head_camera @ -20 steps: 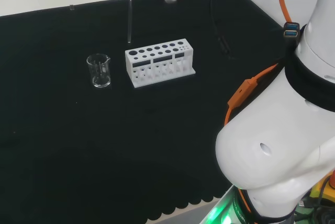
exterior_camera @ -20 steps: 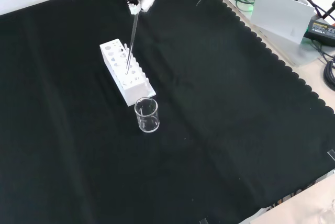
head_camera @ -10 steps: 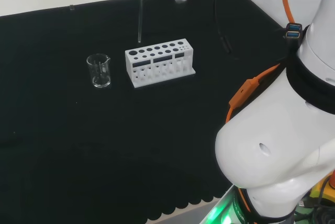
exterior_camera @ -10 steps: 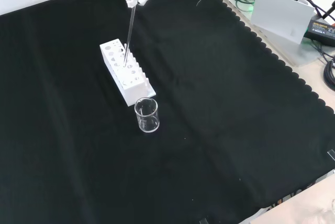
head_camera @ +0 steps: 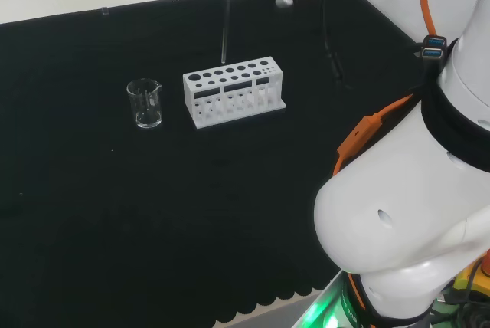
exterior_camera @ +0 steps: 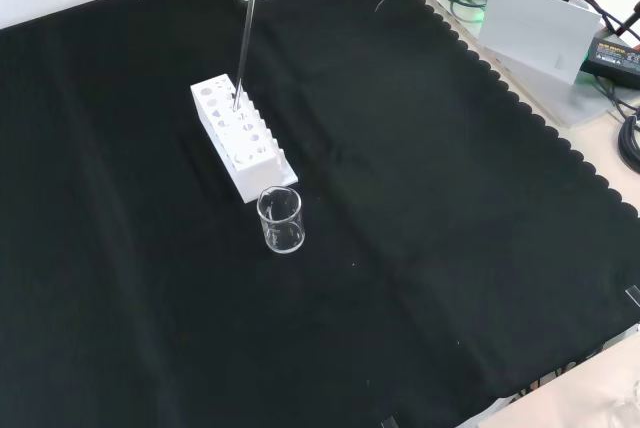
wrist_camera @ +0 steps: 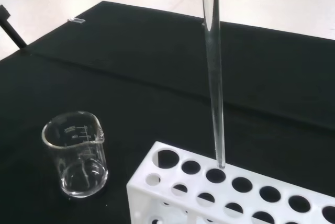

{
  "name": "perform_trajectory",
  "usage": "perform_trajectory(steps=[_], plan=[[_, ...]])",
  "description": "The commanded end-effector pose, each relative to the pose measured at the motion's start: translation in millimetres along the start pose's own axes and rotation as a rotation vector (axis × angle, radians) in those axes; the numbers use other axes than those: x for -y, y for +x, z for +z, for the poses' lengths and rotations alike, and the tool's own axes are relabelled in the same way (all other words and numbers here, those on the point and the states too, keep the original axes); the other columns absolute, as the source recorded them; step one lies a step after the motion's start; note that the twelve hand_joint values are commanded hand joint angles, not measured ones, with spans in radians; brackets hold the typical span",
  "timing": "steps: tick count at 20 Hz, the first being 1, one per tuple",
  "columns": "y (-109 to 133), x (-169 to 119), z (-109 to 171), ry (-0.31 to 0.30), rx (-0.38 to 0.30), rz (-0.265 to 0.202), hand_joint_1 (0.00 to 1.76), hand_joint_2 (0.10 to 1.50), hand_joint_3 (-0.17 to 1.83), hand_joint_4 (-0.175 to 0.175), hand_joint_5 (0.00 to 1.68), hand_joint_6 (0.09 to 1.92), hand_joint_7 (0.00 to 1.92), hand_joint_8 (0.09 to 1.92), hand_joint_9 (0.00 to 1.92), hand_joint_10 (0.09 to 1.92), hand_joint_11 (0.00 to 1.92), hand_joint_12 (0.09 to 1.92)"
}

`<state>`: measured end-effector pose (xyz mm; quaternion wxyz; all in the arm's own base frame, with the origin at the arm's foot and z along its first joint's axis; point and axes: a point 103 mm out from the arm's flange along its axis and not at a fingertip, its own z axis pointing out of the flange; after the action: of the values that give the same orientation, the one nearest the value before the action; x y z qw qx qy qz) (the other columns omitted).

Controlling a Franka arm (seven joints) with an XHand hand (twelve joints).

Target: Put the glass rod back on the white test tube rack.

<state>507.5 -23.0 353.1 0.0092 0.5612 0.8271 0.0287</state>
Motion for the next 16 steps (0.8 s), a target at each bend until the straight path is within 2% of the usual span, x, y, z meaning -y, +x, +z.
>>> perform_trajectory(steps=[1,14,16], plan=[[-4,3,1,0.002,-0.002,0.007,1.31,1.07,-0.17,-0.175,1.26,0.56,1.30,0.57,1.87,0.47,1.70,0.75],[-6,-8,15,0.008,-0.021,-0.016,1.31,1.07,-0.17,-0.175,1.26,0.56,1.30,0.57,1.87,0.47,1.70,0.75],[-6,-8,16,0.006,-0.021,-0.016,1.25,1.07,-0.17,-0.175,1.26,0.57,1.51,0.69,1.88,0.47,1.72,0.75]])
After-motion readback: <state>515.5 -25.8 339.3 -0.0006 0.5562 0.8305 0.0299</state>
